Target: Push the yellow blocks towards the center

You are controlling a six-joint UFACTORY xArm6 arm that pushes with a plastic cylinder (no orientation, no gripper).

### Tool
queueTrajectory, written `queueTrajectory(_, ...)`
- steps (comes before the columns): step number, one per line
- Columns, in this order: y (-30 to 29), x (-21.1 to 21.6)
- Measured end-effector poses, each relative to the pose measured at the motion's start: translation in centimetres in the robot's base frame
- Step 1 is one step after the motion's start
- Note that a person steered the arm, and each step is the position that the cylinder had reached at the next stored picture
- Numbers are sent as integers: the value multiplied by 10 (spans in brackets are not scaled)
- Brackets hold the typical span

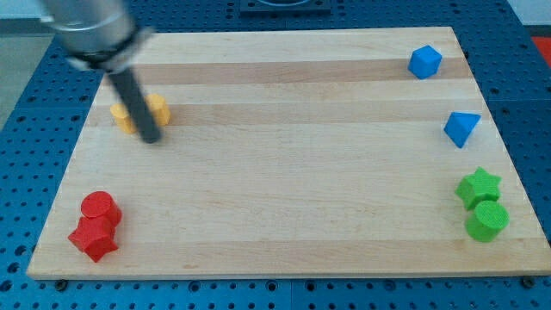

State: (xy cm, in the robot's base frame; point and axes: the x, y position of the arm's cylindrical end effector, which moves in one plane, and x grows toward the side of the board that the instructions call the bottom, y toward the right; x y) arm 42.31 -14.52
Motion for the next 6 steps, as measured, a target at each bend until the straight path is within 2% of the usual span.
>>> queueTrajectory(1, 123, -8)
queueTrajectory(2, 137, 0)
queueTrajectory(6, -34, 0)
